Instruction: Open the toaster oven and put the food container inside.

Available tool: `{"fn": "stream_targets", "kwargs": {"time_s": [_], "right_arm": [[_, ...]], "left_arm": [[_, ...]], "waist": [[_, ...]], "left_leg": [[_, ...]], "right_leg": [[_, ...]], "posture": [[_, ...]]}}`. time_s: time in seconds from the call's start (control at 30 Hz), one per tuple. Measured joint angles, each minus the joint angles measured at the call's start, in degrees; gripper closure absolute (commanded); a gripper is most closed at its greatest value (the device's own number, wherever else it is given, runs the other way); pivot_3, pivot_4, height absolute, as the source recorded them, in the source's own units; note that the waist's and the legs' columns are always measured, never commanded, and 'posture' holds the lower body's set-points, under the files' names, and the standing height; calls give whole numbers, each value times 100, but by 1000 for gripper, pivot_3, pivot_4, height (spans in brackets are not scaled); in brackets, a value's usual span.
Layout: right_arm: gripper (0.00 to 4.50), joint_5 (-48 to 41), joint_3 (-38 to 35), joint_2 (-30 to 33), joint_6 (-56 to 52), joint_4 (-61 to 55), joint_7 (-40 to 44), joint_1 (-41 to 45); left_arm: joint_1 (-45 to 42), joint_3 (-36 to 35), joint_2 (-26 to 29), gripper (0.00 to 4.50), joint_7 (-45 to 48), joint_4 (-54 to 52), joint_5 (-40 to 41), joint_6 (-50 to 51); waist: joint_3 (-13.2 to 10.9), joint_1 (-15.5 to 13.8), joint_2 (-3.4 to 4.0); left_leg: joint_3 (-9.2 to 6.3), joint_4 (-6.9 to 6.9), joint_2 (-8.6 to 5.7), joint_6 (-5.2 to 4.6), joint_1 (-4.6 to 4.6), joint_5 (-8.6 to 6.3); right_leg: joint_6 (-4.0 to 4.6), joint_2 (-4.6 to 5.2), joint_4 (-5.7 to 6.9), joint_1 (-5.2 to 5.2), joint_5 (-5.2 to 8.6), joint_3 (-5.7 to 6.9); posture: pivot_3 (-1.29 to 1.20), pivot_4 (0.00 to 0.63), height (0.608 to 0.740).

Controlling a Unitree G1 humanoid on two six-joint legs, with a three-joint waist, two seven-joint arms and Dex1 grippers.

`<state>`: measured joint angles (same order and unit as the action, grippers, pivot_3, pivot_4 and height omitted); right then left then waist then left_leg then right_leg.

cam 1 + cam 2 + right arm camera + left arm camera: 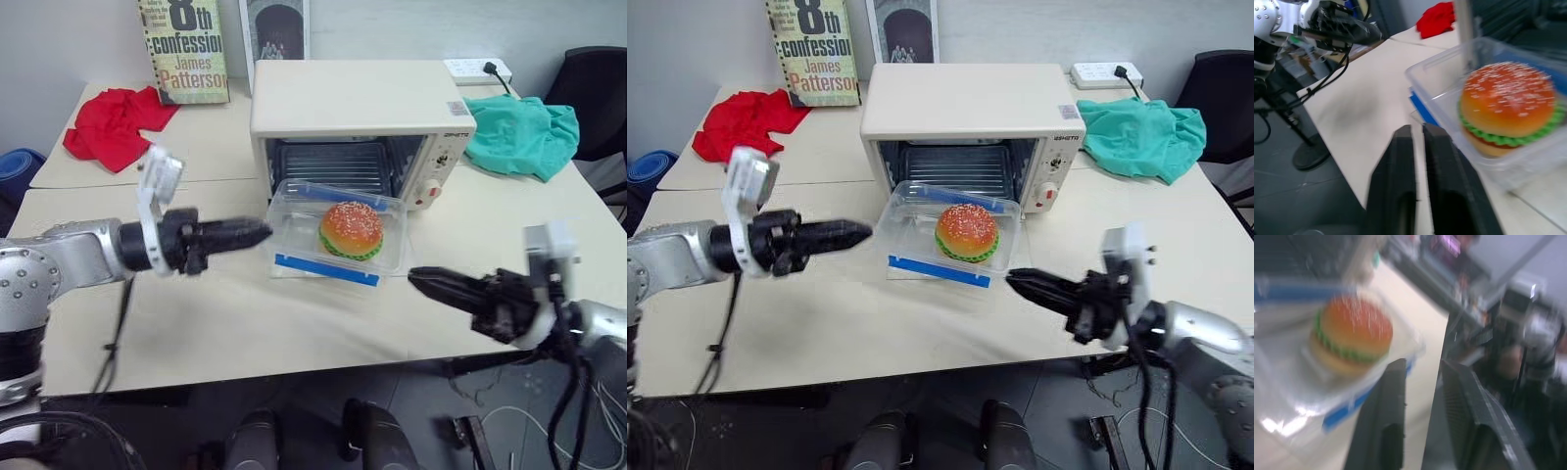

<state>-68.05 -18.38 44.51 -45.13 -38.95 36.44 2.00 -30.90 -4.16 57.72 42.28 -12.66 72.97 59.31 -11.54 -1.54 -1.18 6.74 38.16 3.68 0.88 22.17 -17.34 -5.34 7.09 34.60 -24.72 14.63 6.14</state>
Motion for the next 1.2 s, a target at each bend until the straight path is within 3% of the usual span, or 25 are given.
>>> {"fn": "stream_targets", "kwargs": {"time_s": [0.17, 0.4, 0.53, 0.77, 0.97, 1.2], "right_arm": [[4500, 711, 1023, -151, 1, 42, -327, 391], [4500, 1708, 1767, -487, 20, 639, -632, 922], [4500, 2592, 1978, -846, 163, 1283, -1106, 1526], [4500, 3563, 1992, -1878, 423, 2629, -1906, 2662], [4500, 4357, 2041, -2564, 1142, 4253, -2049, 3740], [4500, 4444, 1992, -2660, 1370, 4276, -1560, 3735]], "left_arm": [[-269, 1414, 54, 4473, 1504, 113, -2304, -1292], [-925, 2174, -1220, 4473, 1689, 991, -3862, -1953], [-1140, 2108, -1925, 4473, 1287, 1350, -4287, -2060], [-1218, 1323, -2945, 4473, -124, 1310, -4462, -1668], [-1502, 938, -3975, 4473, -2016, 1741, -5266, -1600], [-1503, 607, -4117, 4473, -2524, 1753, -5498, -1501]], "waist": [[1, -14, 1], [1, 17, 0], [1, 29, 0], [1, 37, 0], [1, 44, 0], [1, 132, 0]], "left_leg": [[3, 1, 1, -12, 17, -4], [16, 17, 1, -4, 46, 2], [15, 75, 6, -4, 105, 2], [12, 99, 8, -16, 102, 11], [15, 99, 7, -13, 104, 17], [15, 89, 7, -14, 106, 16]], "right_leg": [[8, 1, -31, -1, -10, 3], [-15, -1, 5, -31, -23, 1], [-20, -1, 41, -81, -25, -1], [-28, 0, 46, -79, -34, -11], [-28, 1, 73, -81, -38, -11], [-28, 1, 61, -81, -38, -9]], "posture": [[0, 150, 740], [0, 150, 740], [0, 150, 740], [0, 150, 740], [0, 150, 740], [0, 150, 740]]}}
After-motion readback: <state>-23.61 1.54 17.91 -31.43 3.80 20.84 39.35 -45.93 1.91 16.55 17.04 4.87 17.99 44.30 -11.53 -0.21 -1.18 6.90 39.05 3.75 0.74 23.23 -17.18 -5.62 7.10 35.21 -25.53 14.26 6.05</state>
